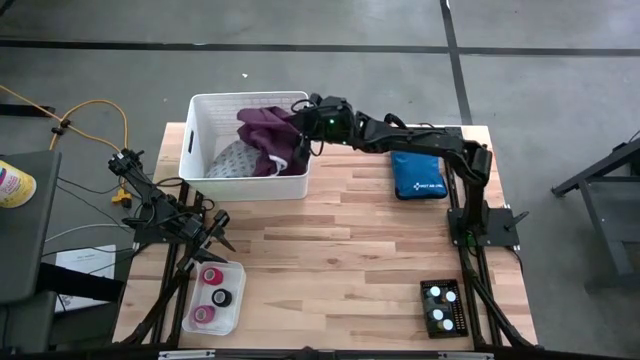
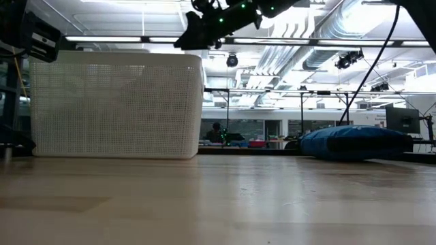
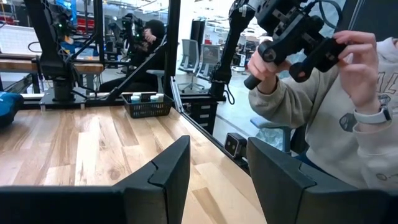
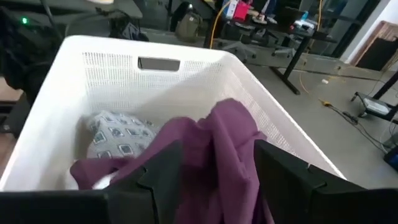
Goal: Pick & place medical supplies in basket/bin
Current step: Return to Home Position
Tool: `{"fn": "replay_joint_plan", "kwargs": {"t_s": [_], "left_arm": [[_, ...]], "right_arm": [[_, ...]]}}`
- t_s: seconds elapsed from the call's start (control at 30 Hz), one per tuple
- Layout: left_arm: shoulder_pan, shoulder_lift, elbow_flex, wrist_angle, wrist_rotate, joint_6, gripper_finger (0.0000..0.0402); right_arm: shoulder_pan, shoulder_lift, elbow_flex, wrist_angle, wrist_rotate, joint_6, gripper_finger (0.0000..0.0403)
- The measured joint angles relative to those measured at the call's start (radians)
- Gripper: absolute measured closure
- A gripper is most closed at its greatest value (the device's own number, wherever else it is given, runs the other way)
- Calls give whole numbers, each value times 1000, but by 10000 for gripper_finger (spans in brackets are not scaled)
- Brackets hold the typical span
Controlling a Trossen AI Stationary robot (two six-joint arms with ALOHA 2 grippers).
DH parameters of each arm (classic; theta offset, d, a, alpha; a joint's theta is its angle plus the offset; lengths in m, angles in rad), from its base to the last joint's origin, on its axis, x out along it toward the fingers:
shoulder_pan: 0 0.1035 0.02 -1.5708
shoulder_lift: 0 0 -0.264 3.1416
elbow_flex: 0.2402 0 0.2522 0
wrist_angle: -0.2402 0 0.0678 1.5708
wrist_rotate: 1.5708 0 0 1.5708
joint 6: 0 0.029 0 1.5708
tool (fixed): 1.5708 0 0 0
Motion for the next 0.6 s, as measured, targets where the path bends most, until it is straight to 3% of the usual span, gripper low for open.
{"fn": "replay_joint_plan", "kwargs": {"t_s": [0.4,0.6], "left_arm": [[0,0,0,0,0,0,249],[0,0,0,0,0,0,249]], "right_arm": [[8,0,0,-3,33,-12,216],[27,0,-1,-47,44,-111,216]]}}
